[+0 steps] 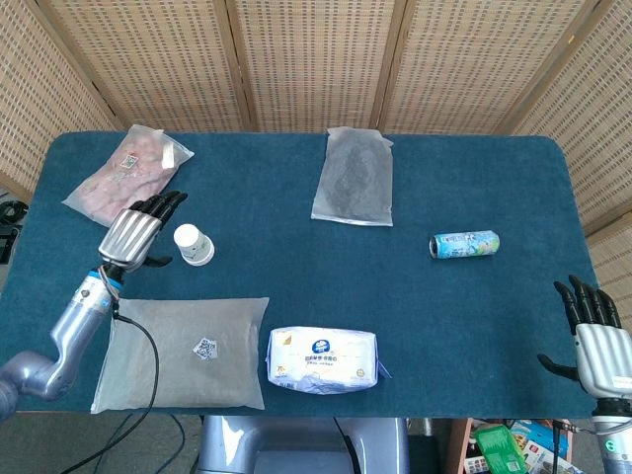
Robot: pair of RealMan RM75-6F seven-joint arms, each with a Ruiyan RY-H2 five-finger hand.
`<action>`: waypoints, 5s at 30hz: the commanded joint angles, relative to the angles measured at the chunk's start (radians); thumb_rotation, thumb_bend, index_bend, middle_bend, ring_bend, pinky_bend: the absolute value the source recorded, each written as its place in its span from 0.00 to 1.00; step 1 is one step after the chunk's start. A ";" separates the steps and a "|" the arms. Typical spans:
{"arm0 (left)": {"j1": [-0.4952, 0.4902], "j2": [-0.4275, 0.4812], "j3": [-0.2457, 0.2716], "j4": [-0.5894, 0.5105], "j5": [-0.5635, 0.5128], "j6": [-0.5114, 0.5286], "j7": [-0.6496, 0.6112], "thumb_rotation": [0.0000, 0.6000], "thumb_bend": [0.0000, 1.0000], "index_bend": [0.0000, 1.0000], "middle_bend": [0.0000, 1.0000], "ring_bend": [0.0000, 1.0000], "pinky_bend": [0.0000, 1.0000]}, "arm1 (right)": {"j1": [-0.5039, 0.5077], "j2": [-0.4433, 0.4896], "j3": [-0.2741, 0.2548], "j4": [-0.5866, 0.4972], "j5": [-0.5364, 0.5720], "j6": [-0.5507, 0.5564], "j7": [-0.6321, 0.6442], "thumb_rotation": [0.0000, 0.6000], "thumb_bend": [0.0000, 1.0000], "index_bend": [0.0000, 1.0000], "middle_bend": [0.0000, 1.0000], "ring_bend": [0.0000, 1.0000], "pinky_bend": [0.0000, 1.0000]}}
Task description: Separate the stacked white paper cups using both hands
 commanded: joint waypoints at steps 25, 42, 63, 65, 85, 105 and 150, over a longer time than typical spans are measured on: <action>-0.115 -0.213 0.056 0.336 -0.029 -0.106 -0.140 1.00 0.14 0.29 0.30 0.28 0.36 | 0.006 -0.009 0.007 0.032 0.061 -0.025 0.010 1.00 0.00 0.00 0.00 0.00 0.00; -0.111 -0.213 0.067 0.360 -0.041 -0.080 -0.166 1.00 0.14 0.45 0.44 0.42 0.49 | 0.006 -0.005 0.009 0.028 0.078 -0.025 0.010 1.00 0.00 0.00 0.00 0.00 0.00; -0.059 0.003 -0.073 -0.032 -0.180 -0.157 -0.798 1.00 0.14 0.47 0.46 0.44 0.50 | 0.041 -0.005 0.015 0.050 0.004 -0.024 0.008 1.00 0.00 0.07 0.00 0.00 0.00; -0.067 0.022 -0.095 -0.068 -0.199 -0.211 -0.897 1.00 0.16 0.47 0.46 0.44 0.50 | 0.060 -0.005 0.034 0.080 -0.031 -0.006 0.027 1.00 0.00 0.14 0.01 0.00 0.00; -0.234 -0.021 -0.182 -0.119 -0.012 -0.430 -1.561 1.00 0.20 0.47 0.46 0.44 0.50 | 0.349 -0.047 0.125 0.429 -0.335 0.002 0.380 1.00 0.12 0.40 0.29 0.17 0.10; -0.390 -0.160 -0.113 -0.007 0.068 -0.390 -1.709 1.00 0.20 0.47 0.46 0.44 0.50 | 0.582 -0.084 0.133 0.406 -0.422 -0.108 0.379 1.00 0.26 0.48 0.35 0.23 0.16; -0.457 -0.204 -0.040 0.042 0.023 -0.347 -1.779 1.00 0.20 0.47 0.46 0.44 0.50 | 0.721 -0.261 0.073 0.450 -0.449 -0.049 0.269 1.00 0.43 0.57 0.38 0.28 0.20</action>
